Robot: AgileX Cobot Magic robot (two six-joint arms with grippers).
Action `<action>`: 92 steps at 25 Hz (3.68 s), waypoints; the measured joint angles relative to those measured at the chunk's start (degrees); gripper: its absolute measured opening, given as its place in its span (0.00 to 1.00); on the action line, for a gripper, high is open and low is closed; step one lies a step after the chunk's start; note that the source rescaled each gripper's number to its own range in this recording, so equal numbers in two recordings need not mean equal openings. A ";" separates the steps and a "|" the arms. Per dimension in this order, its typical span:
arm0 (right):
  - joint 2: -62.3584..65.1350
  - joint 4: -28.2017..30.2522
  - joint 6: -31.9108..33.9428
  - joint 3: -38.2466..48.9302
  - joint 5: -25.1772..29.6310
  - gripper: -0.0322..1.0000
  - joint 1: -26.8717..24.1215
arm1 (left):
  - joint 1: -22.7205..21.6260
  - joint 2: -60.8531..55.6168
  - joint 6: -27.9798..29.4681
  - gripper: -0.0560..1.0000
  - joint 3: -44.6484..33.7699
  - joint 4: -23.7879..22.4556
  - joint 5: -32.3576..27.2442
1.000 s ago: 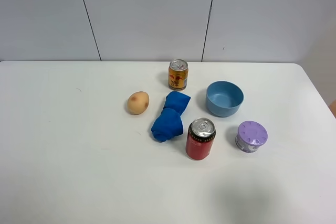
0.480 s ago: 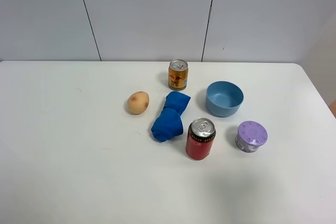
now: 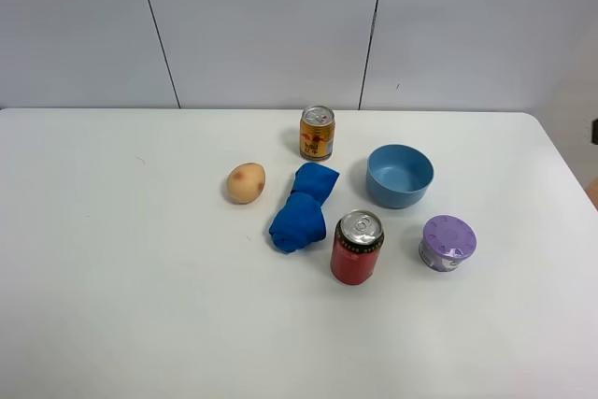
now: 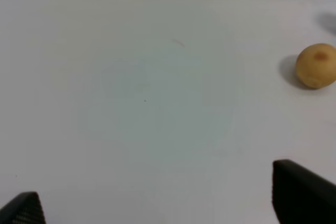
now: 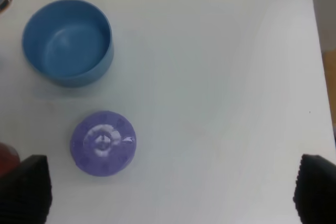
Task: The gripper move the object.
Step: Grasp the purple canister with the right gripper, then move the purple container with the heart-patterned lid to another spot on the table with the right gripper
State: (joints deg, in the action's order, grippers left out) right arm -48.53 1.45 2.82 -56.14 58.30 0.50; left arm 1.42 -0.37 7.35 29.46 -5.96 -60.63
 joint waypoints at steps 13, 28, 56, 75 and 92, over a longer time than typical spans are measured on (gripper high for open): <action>-26.96 -9.25 -1.29 -2.67 -2.46 0.98 0.00 | 0.00 0.00 0.00 1.00 0.00 0.00 0.00; -37.72 -4.40 -0.07 4.23 -14.67 0.98 9.84 | 0.00 0.00 0.00 1.00 0.00 0.00 0.00; -51.97 -2.95 1.94 6.27 -22.67 0.04 10.44 | 0.00 0.00 0.00 1.00 0.00 0.00 0.00; -32.03 -6.96 -0.45 -12.68 -6.98 0.04 23.74 | 0.00 0.00 0.00 1.00 0.00 0.00 0.00; -67.08 -6.26 -4.29 -52.71 5.26 0.04 49.86 | 0.00 0.00 0.00 1.00 0.00 0.00 0.00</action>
State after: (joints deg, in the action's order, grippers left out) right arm -115.61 -4.81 -1.47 -108.84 63.56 50.36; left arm 1.42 -0.37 7.35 29.46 -5.96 -60.63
